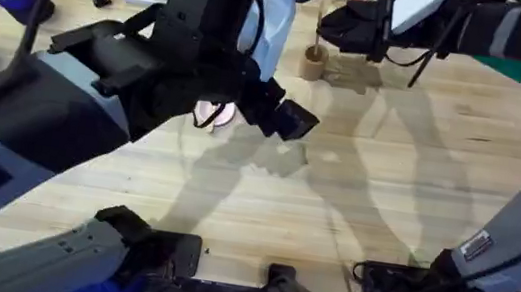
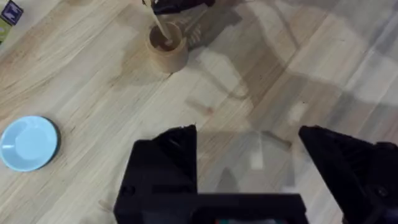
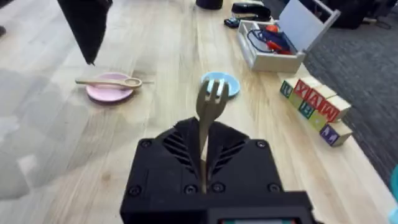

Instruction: Pick up a utensil and set it on the pink plate, then put the other utensil in the container.

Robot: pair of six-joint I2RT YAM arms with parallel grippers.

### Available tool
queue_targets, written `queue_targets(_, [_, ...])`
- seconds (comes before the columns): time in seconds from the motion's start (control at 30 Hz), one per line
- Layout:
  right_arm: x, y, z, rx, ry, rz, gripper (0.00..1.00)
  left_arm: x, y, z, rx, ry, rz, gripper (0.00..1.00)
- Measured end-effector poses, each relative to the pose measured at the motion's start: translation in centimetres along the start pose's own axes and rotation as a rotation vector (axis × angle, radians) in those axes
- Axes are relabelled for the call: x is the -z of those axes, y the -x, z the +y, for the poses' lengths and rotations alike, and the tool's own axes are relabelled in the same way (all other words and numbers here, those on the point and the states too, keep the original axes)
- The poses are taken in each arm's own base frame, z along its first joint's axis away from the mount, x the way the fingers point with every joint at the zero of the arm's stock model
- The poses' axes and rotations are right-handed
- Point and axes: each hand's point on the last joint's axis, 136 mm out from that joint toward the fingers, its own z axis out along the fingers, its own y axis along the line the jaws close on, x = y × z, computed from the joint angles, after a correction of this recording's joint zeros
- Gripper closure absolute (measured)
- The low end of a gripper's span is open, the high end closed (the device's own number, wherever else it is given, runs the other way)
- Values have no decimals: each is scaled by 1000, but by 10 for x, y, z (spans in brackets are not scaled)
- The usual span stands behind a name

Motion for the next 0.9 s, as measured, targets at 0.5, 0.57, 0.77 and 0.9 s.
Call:
queue_targets(0.5, [-7,-44,4,-98,9,16,966,0,0,0,0,0,0,8])
queue_targets(0.57, [-7,-48,4,-120,11,16,873,0,0,0,0,0,0,8])
queue_targets(0.77, [-9,-51,4,-178,11,17,493,0,0,0,0,0,0,8])
queue_targets(0.9, [-9,-50,3,-213,9,16,344,0,0,0,0,0,0,8])
